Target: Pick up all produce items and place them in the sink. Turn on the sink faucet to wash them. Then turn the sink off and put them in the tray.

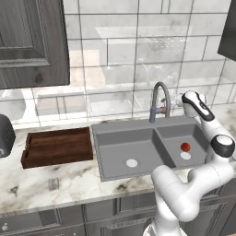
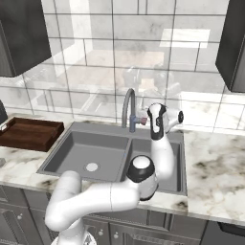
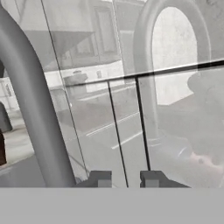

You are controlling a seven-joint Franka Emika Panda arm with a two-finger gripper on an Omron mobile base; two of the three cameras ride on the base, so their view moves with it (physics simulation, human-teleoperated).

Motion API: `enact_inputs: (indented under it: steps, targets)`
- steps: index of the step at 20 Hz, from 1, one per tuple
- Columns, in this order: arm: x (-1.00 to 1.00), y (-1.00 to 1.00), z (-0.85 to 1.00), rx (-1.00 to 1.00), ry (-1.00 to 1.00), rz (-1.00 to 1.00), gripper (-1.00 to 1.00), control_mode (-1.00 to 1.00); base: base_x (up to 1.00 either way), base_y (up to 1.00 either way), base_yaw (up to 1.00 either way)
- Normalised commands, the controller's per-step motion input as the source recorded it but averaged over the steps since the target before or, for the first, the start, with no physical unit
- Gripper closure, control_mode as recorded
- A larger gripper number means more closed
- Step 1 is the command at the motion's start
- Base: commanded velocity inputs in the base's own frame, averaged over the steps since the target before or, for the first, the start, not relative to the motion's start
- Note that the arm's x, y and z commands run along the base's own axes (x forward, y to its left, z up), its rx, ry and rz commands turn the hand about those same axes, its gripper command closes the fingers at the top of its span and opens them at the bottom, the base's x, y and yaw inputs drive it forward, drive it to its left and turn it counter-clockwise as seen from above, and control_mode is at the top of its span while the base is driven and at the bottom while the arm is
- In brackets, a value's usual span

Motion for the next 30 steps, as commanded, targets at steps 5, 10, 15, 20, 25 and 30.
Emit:
enact_inputs:
  steps: [5, 10, 15, 20, 25, 30]
  targets:
    - [0.19, 0.18, 0.00, -0.04, 0.01, 0.08, -1.00, -1.00, 0.00, 0.00, 0.00]
    - [0.18, -0.04, 0.00, 0.00, 0.00, 0.08, -1.00, -1.00, 0.00, 0.00, 0.00]
    - [0.14, -0.24, 0.03, 0.00, 0.00, 0.09, -1.00, -1.00, 0.00, 0.00, 0.00]
    - [0.16, -0.36, 0.05, 0.00, 0.00, 0.10, -1.00, -1.00, 0.00, 0.00, 0.00]
    - [0.13, -0.35, 0.15, 0.00, 0.00, 0.11, -1.00, -1.00, 0.00, 0.00, 0.00]
    - [0.11, -0.36, 0.20, 0.00, 0.00, 0.10, -1.00, -1.00, 0.00, 0.00, 0.00]
